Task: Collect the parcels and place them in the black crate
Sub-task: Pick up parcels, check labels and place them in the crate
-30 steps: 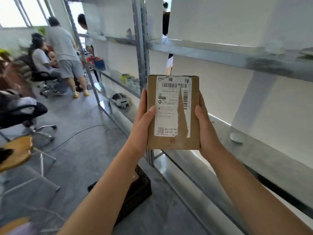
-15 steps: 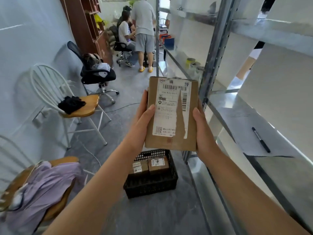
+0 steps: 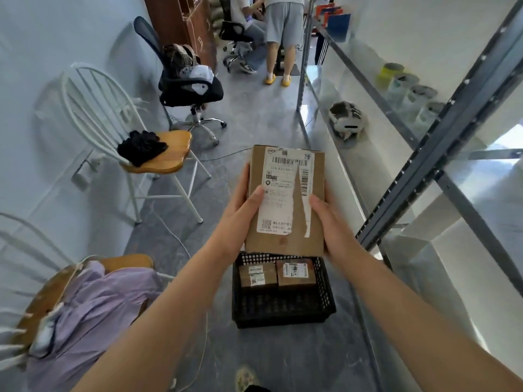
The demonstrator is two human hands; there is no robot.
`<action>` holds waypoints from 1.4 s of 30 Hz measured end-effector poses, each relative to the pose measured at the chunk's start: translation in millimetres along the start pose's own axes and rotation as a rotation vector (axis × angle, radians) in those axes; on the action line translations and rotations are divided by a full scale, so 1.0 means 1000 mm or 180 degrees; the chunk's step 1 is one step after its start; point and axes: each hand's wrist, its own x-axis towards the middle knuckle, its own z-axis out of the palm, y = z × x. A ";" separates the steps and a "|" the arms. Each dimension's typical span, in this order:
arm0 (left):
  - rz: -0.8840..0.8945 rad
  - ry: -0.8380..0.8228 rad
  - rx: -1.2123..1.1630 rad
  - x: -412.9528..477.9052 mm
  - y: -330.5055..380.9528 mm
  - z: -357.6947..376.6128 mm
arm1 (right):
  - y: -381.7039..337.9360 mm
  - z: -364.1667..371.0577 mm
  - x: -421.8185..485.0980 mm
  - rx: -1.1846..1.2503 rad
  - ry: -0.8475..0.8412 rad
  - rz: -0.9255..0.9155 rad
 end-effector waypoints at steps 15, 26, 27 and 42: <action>-0.1094 0.0840 -0.0198 0.098 -0.357 -0.113 | 0.359 -0.067 0.140 -0.0348 -0.0106 0.1072; -0.2927 0.1024 0.0382 0.098 -0.640 -0.177 | 0.665 -0.134 0.157 -0.0675 -0.0785 0.2522; -0.3075 0.1009 0.0394 0.096 -0.649 -0.182 | 0.677 -0.135 0.159 -0.0654 -0.0877 0.2653; -0.3069 0.1059 0.0197 0.084 -0.705 -0.206 | 0.743 -0.125 0.142 -0.1056 -0.1012 0.2363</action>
